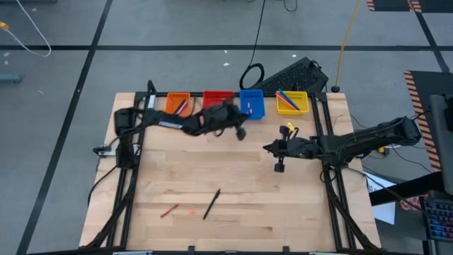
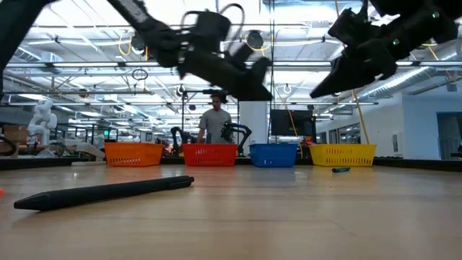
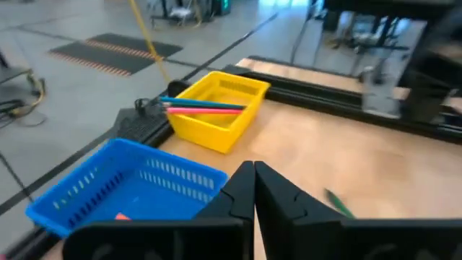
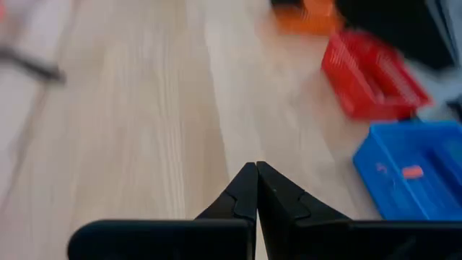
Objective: Sort crayons/erasers/pens/pencils in bins
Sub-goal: Put the green crayon into the red basket
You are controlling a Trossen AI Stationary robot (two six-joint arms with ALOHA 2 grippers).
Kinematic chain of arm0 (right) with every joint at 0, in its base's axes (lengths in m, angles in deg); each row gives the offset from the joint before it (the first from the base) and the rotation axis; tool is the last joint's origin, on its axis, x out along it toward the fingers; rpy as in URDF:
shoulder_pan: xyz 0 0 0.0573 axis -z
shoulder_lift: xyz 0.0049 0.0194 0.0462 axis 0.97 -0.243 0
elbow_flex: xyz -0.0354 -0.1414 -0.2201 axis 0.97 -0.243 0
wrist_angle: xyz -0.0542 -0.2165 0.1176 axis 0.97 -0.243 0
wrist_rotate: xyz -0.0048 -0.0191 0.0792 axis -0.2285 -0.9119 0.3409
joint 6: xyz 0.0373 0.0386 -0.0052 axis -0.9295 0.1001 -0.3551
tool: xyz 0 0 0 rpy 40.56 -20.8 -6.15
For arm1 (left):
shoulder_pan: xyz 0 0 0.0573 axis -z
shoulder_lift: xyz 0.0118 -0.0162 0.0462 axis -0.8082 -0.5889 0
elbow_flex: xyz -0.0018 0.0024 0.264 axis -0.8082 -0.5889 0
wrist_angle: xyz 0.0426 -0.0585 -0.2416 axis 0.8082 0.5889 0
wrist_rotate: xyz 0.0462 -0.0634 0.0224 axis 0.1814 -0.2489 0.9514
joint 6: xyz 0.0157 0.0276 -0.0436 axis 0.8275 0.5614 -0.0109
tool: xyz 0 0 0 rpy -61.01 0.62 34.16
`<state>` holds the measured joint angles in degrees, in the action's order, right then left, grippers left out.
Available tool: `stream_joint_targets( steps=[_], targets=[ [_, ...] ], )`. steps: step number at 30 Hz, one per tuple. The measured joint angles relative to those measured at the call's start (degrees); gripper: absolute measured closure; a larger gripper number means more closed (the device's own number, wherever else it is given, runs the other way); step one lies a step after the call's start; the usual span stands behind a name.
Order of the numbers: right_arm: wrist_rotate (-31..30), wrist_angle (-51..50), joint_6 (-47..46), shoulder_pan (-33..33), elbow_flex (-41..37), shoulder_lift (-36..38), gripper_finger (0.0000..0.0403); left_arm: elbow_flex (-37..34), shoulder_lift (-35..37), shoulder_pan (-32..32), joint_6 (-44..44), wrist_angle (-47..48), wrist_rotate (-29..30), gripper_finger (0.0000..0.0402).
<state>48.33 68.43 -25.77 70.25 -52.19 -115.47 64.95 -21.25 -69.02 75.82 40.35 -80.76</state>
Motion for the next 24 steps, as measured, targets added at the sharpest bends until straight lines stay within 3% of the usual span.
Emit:
stream_joint_targets(
  steps=[4,7,12,18,24],
  targets=[
    [0.93,-18.08,0.27,1.07,6.56,-1.62,0.0403,-12.10,6.12,3.06,-0.02,-11.39,0.35,0.0391],
    [4.47,-26.20,1.46,3.14,10.40,-3.97,0.0403,-19.30,10.51,5.45,0.06,-14.39,0.38,0.0395],
    [10.24,-32.68,6.08,7.91,14.00,-10.25,0.0403,-27.88,17.53,9.54,1.44,-16.08,0.99,0.0393],
    [12.42,-37.55,13.59,11.82,17.47,-19.71,0.0401,-35.09,23.88,13.74,3.37,-17.32,2.68,0.0398],
    [12.47,-38.99,19.24,13.23,19.36,-26.05,0.0355,-42.76,28.52,15.29,2.56,-19.09,5.45,0.0394]
  ],
)
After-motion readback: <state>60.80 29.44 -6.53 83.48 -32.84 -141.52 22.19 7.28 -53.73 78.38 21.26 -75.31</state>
